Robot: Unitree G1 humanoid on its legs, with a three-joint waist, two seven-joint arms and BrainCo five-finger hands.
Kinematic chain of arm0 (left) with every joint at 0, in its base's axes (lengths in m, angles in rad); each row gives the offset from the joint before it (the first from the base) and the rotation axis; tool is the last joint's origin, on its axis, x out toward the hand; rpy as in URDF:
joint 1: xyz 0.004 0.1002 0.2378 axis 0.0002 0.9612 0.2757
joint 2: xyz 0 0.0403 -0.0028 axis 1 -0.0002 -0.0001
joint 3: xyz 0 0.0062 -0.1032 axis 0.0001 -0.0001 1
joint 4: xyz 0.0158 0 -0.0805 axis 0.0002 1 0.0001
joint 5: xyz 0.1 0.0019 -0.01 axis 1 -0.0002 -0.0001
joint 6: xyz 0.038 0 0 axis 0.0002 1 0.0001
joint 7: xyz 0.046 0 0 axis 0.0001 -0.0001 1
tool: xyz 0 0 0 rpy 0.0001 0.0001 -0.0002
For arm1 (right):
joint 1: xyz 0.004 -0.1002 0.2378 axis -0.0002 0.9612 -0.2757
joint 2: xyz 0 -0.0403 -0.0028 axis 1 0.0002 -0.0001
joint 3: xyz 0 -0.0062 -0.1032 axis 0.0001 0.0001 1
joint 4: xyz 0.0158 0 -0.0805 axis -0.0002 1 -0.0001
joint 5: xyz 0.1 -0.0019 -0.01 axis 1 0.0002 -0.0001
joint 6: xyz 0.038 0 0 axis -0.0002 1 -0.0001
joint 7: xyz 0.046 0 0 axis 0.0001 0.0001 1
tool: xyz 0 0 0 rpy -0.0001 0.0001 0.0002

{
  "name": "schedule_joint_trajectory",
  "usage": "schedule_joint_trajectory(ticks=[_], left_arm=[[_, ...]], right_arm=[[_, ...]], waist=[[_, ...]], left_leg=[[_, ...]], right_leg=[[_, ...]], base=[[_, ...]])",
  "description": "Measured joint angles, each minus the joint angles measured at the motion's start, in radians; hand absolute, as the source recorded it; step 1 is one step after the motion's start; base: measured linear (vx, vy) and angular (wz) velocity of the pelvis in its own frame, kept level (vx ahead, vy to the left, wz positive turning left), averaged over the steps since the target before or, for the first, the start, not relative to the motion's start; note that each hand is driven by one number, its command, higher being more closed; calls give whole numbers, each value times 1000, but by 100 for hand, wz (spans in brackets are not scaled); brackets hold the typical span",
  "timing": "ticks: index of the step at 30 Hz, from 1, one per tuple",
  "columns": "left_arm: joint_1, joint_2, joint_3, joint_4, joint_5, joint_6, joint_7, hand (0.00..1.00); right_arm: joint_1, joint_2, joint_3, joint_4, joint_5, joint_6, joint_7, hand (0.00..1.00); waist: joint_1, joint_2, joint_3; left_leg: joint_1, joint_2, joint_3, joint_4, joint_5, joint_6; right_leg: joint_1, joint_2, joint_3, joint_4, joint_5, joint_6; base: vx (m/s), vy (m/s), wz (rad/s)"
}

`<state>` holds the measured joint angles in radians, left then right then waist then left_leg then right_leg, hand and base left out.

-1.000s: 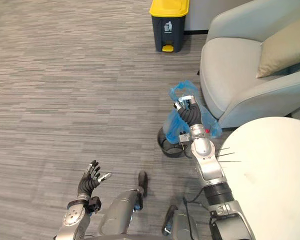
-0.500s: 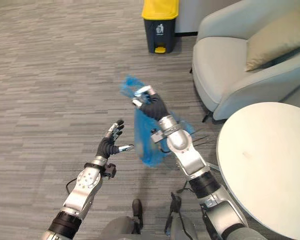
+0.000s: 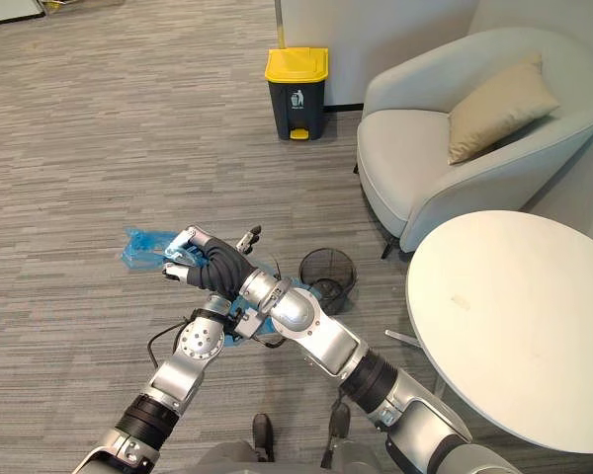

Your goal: Gather rubbish on tea table into small bin, then transfer packed bag to large trash can.

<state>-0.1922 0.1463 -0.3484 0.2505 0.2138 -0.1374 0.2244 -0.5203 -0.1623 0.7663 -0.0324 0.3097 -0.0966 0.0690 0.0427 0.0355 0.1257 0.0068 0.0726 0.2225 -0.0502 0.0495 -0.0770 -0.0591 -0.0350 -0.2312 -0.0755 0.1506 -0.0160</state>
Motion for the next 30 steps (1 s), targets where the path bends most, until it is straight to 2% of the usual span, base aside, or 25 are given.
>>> schedule_joint_trajectory(ticks=[10, 11, 16, 21, 26, 30], left_arm=[[-29, -6, -53, 17, 21, -7, 17, 100], [-29, -6, -54, 17, 19, -7, 17, 100], [-28, -6, -70, 20, 3, -5, 10, 100], [-17, -8, -67, 21, -40, -3, -7, 100], [95, -26, 25, 20, -88, 0, -13, 100], [211, -23, 156, 11, -128, 2, -43, 100]], right_arm=[[-45, 0, 29, 10, 33, 1, -26, 100], [-45, 0, 31, 10, 32, 1, -26, 0], [-45, 3, 33, 10, -19, -4, -23, 0], [-39, 2, 23, 10, -142, -12, -20, 0], [86, -19, -82, 9, -314, -51, -16, 0], [195, -109, -207, 9, -447, -55, -29, 0]], waist=[[0, -8, -20], [0, -8, -20], [0, -8, -21], [-3, -8, -21], [-3, -9, -44], [0, -14, -50]], left_leg=[[11, 0, 0, -6, 2, -3], [14, 0, 0, -6, 2, -3], [16, 0, 0, -9, 2, -3], [22, -1, 3, -19, 2, -3], [24, -2, 4, -24, 1, -2], [39, -4, 16, -40, 1, -1]], right_leg=[[17, 5, 7, -23, 15, -5], [21, 6, 7, -23, 15, -5], [21, 6, 7, -24, 15, -4], [21, 6, 13, -24, 12, 0], [21, 6, 15, -24, 8, 5], [24, 6, 23, -24, 5, 10]], base=[[20, 27, -1], [28, 38, 0], [12, 28, 0], [14, 35, -3], [34, 27, 0], [31, 32, -6]])
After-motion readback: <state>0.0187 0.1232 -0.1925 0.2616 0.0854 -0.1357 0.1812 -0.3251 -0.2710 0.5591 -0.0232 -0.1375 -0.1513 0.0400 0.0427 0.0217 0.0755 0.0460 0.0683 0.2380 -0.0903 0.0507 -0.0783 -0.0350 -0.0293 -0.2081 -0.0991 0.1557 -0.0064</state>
